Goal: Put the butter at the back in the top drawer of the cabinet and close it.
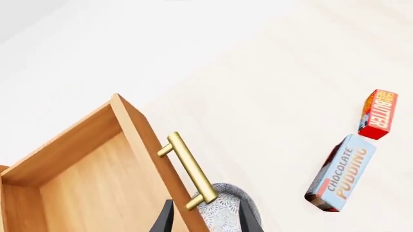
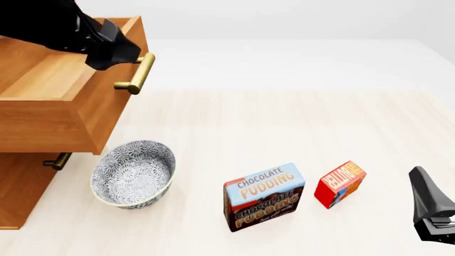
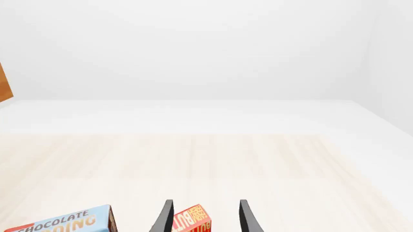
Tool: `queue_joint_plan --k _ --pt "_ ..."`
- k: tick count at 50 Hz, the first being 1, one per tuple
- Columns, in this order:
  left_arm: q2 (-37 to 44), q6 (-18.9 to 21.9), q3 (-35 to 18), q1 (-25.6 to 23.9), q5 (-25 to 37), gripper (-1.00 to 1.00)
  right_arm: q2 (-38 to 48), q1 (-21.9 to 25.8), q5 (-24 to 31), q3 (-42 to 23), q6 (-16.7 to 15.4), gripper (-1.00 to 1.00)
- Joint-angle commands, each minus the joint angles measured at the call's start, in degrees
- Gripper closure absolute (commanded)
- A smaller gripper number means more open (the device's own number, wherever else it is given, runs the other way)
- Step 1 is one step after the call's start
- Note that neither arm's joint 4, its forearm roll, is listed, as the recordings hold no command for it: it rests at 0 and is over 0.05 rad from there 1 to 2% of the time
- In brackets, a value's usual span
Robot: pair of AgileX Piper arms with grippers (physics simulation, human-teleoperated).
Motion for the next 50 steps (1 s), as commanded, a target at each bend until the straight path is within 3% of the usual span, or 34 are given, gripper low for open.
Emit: queue_joint_plan --k 1,50 --pt "2.0 1.6 -0.2 -2.0 -1.4 -1.0 0.0 0.0 0.0 0.0 0.0 -1.0" --pt "15.0 5.8 -2.0 -10.2 -9.1 -1.0 0.0 0.0 0.0 0.0 0.0 -1.0"
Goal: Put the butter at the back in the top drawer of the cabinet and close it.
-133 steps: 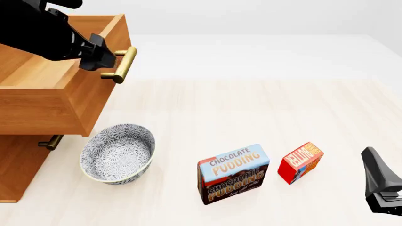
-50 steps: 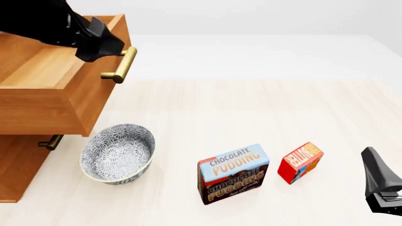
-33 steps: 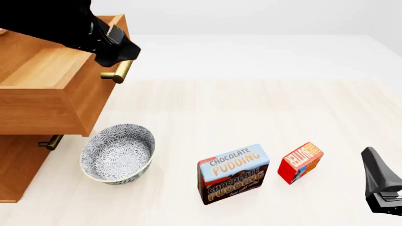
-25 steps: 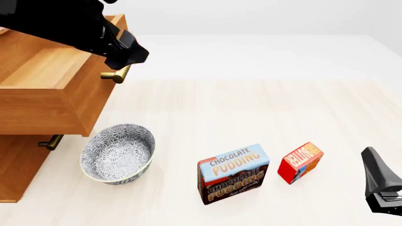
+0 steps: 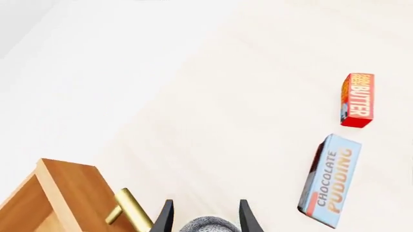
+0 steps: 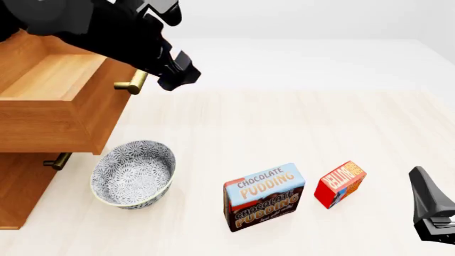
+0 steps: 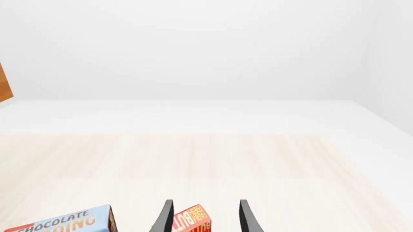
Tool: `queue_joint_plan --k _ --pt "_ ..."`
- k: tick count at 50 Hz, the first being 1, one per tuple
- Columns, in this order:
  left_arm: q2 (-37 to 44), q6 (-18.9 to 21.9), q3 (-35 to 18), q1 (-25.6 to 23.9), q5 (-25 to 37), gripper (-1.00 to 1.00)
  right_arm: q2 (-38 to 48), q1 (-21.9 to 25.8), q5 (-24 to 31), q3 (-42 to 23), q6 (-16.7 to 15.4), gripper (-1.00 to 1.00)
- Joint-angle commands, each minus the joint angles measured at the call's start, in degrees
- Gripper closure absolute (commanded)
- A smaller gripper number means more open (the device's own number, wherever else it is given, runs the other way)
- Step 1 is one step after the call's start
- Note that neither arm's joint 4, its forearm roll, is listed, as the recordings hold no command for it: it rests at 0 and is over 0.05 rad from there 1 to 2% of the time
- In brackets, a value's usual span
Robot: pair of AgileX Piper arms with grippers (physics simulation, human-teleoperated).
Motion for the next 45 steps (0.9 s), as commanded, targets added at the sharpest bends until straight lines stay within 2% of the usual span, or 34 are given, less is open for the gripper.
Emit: queue_joint_plan --k 1,24,45 --pt "2.8 0.8 -0.6 -1.9 -1.5 -1.0 0.0 0.0 0.0 0.0 0.0 -1.0" --pt "9.3 1.1 -3.6 -5.7 -3.2 -1.0 0.0 0.0 0.0 0.0 0.0 -1.0" --pt "17.9 -0.3 -10.0 -10.6 -2.9 -1.0 0.0 0.0 0.0 0.0 0.0 -1.0"
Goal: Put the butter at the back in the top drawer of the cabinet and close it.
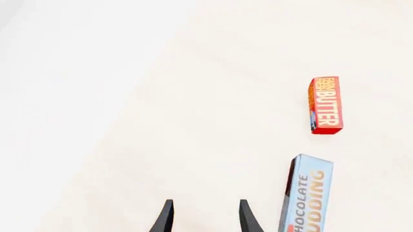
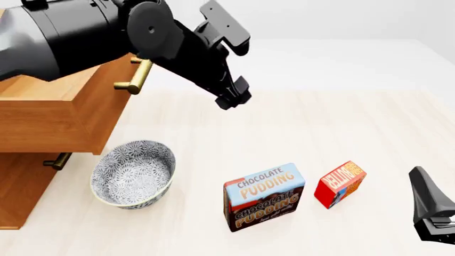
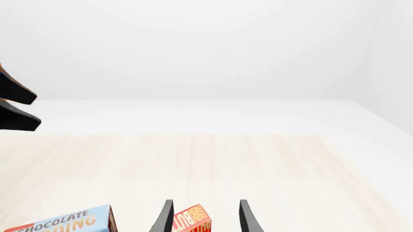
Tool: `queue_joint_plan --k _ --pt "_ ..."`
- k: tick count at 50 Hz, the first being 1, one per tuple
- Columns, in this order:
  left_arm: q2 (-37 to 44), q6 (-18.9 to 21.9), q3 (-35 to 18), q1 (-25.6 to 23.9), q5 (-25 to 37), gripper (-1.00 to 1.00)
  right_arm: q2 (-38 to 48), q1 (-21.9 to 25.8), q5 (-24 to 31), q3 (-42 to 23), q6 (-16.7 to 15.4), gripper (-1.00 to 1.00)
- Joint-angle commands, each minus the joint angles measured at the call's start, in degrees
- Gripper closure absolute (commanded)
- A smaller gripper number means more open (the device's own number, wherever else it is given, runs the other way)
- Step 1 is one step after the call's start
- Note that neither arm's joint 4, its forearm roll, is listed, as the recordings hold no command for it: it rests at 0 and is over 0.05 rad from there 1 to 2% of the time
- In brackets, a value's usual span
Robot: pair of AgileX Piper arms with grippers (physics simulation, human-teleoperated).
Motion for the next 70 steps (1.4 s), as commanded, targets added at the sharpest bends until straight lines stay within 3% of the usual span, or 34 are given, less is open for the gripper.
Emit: queue_joint_plan --k 1,55,70 --pt "4.6 -0.8 -3.4 -2.6 0.2 -1.0 0.0 0.0 0.0 0.0 0.0 -1.0" --pt "25.6 -5.4 -21.8 -12.3 4.6 -1.0 0.0 0.0 0.0 0.0 0.0 -1.0" --pt "31.7 -7.3 -29.8 -14.6 7.8 -1.0 0.0 0.0 0.0 0.0 0.0 -1.0"
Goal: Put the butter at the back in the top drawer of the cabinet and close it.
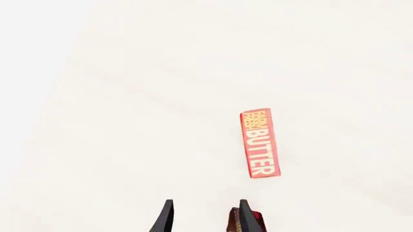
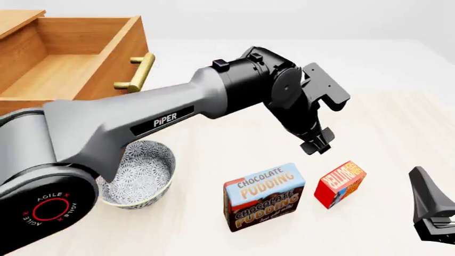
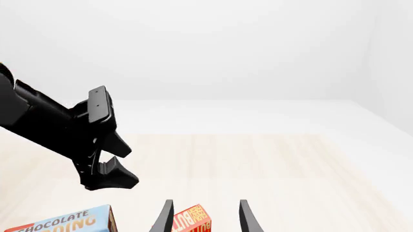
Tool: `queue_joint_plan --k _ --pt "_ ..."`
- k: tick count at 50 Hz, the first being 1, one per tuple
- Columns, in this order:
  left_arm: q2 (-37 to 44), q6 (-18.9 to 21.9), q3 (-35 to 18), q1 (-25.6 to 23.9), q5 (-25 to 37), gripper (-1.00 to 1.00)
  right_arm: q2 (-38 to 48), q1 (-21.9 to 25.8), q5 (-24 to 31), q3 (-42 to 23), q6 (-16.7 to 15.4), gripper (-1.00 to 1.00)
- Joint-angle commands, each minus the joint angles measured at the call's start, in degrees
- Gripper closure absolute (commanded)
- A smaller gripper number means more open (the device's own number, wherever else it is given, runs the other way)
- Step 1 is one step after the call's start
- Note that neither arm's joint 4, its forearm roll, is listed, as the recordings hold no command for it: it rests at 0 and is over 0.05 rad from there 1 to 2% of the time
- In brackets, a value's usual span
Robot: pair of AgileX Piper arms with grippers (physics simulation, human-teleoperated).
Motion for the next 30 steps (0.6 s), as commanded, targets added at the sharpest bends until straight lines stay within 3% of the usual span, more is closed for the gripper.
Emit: queue_joint_plan --k 1,30 --pt "4.0 -1.1 -5.1 -1.5 2.0 -1.0 0.0 0.0 0.0 0.0 0.0 -1.0" --pt "11.0 -4.9 -13.6 -4.4 5.1 -1.0 0.0 0.0 0.0 0.0 0.0 -1.0"
